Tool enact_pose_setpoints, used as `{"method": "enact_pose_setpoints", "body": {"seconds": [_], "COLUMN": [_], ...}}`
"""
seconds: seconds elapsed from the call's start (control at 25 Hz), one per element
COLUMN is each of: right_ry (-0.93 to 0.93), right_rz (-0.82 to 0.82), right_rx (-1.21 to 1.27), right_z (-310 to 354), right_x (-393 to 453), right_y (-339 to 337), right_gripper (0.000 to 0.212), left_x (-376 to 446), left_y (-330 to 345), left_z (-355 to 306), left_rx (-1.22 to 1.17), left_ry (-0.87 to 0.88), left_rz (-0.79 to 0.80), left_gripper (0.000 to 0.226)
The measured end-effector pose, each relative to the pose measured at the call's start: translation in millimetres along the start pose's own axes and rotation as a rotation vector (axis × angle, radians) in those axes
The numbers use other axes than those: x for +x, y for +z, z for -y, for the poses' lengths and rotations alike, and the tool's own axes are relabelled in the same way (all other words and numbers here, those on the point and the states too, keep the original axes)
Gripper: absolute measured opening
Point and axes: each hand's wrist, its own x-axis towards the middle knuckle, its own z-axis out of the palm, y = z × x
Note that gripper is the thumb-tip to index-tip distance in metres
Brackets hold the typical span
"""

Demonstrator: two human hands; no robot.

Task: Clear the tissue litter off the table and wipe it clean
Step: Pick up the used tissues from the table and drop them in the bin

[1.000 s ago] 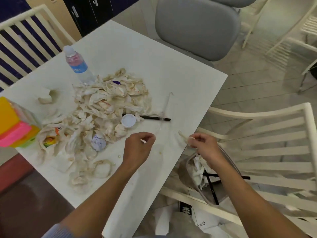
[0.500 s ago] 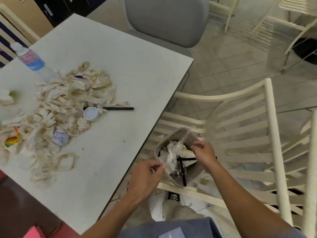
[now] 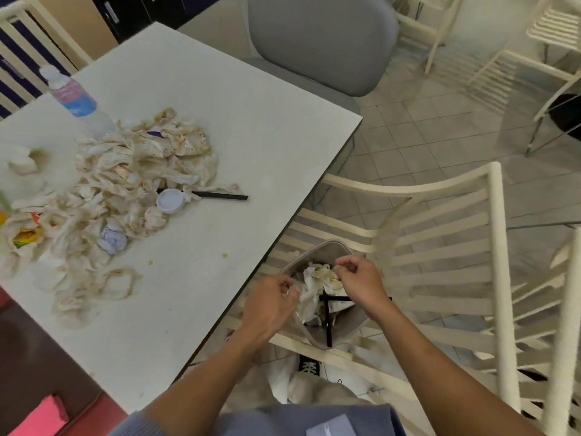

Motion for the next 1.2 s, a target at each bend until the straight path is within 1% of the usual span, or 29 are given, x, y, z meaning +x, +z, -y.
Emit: {"method": "enact_pose_setpoints", "body": {"seconds": [0.12,0.24,0.32,0.4,0.56,0.68,0.72,0.8,0.88,0.96,1.04,1.12,1.2], "right_ry": [-0.045,-0.071,-0.133,-0.21,-0.351,-0.492,-0.543,-0.632,-0.629,-0.599,-0.646,-0.693,-0.66], "right_rz": [0.112,0.168,0.209,0.243,0.273,0.296,0.287,0.218,0.143,0.093,0.057,0.022,0.0], "right_rx": [0.031,0.039,0.008,-0.079,-0.273,-0.403,-0.475,-0.634,-0.693,-0.677,-0.662,-0.582,-0.466], "right_z": [35,74,97,121,161,181,186,194,198,199,199,199,201], "right_x": [-3,-2,1,4,12,16,18,25,34,41,40,34,25], "right_y": [25,59,85,116,181,228,241,264,278,283,281,275,267], "right_gripper": [0.008,0.009,0.01,0.012,0.028,0.042,0.047,0.052,0.047,0.037,0.03,0.026,0.025], "left_x": [3,8,13,19,31,39,43,50,59,68,78,88,98], "left_y": [-34,-72,-98,-124,-168,-191,-198,-211,-220,-225,-225,-221,-216], "left_z": [12,32,49,69,110,135,142,152,158,161,164,162,158], "left_rx": [-0.058,-0.097,-0.111,-0.108,-0.11,-0.083,-0.072,-0.054,-0.015,0.046,0.134,0.243,0.307], "left_ry": [-0.02,-0.075,-0.112,-0.136,-0.187,-0.192,-0.183,-0.165,-0.132,-0.091,-0.049,-0.028,-0.037], "left_rz": [-0.09,-0.187,-0.253,-0.307,-0.377,-0.395,-0.392,-0.381,-0.374,-0.371,-0.368,-0.371,-0.366], "left_gripper": [0.017,0.015,0.014,0.014,0.015,0.016,0.017,0.018,0.02,0.024,0.028,0.028,0.033]}}
